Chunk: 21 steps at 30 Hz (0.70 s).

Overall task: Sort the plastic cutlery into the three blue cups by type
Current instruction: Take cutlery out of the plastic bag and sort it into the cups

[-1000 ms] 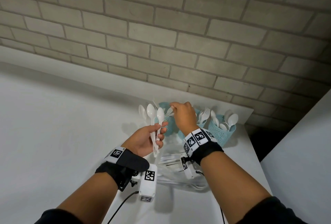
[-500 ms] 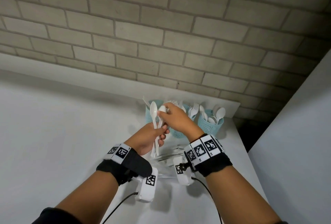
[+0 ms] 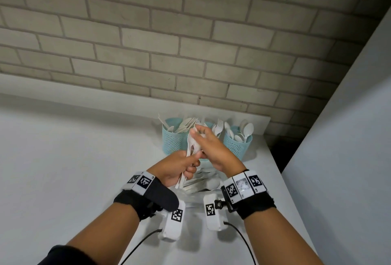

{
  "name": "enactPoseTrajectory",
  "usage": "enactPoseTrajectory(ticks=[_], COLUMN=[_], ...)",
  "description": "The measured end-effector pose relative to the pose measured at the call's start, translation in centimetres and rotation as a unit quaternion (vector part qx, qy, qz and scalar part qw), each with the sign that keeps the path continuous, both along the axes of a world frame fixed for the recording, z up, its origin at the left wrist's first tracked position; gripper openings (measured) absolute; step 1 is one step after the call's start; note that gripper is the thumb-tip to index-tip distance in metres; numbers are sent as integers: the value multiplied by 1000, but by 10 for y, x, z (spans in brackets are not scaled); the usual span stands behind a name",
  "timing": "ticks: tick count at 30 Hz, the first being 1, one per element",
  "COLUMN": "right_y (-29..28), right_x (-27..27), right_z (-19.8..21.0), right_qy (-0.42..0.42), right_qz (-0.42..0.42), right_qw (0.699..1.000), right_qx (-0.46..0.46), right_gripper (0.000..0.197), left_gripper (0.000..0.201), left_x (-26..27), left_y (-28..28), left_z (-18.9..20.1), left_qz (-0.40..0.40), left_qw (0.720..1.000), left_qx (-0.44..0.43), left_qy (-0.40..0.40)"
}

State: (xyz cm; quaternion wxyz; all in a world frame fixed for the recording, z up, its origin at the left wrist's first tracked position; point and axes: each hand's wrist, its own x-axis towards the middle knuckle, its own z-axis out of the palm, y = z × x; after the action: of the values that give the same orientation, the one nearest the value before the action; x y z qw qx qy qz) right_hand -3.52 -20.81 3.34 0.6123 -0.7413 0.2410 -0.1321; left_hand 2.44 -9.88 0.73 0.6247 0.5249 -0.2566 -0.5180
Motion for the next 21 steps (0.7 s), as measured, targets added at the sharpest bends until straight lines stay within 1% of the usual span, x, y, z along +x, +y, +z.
enactPoseTrajectory(ticks=[1, 2, 3, 4, 6, 8, 10, 11, 12, 15, 17, 18, 19, 20, 21], right_y=[2, 2, 2, 2, -4, -13, -26, -33, -37, -43, -52, -60, -69, -77, -84], right_x=[-1, 0, -1, -1, -2, -6, -11, -13, -16, -22, -26, -28, -31, -34, -37], right_z=[-2, -6, -9, -10, -10, -7, -4, -3, -2, 6, 18, 24, 31, 37, 41], right_qy=[13, 15, 12, 10, 6, -31, -54, -51, -39, -13, -34, -58, -89, -122, -157], right_qz=[3, -7, -27, -54, -100, -142, -187, -194, -189, -156, -174, -204, -245, -291, -334], right_qw=[999, 998, 996, 995, 994, 989, 980, 978, 980, 986, 982, 976, 965, 948, 925], right_qx=[-33, -65, -84, -88, -39, 31, 51, 52, 50, 63, 69, 57, 23, -31, -91], right_gripper=[60, 66, 63, 56, 45, 43, 52, 56, 57, 43, 39, 38, 37, 36, 36], left_gripper=[9, 10, 12, 12, 9, 11, 20, 23, 24, 24, 27, 28, 28, 29, 30], left_x=[-3, -6, -8, -10, -11, -12, -11, -10, -10, -10, -11, -10, -8, -5, -2], left_y=[-3, -6, -10, -13, -16, -16, -16, -17, -19, -27, -32, -34, -35, -35, -34], left_z=[0, -1, -3, -4, -5, -5, -6, -7, -8, -10, -10, -10, -10, -13, -16], left_qz=[-7, -11, -15, -22, -40, -45, -29, -20, -15, -7, 13, 27, 37, 36, 18], left_qw=[999, 997, 993, 989, 985, 986, 990, 990, 987, 972, 964, 958, 951, 939, 920], left_qx=[9, 19, 28, 34, 37, 45, 61, 64, 67, 84, 91, 100, 112, 128, 149], left_qy=[-37, -77, -113, -140, -167, -151, -122, -125, -147, -220, -251, -268, -287, -316, -361])
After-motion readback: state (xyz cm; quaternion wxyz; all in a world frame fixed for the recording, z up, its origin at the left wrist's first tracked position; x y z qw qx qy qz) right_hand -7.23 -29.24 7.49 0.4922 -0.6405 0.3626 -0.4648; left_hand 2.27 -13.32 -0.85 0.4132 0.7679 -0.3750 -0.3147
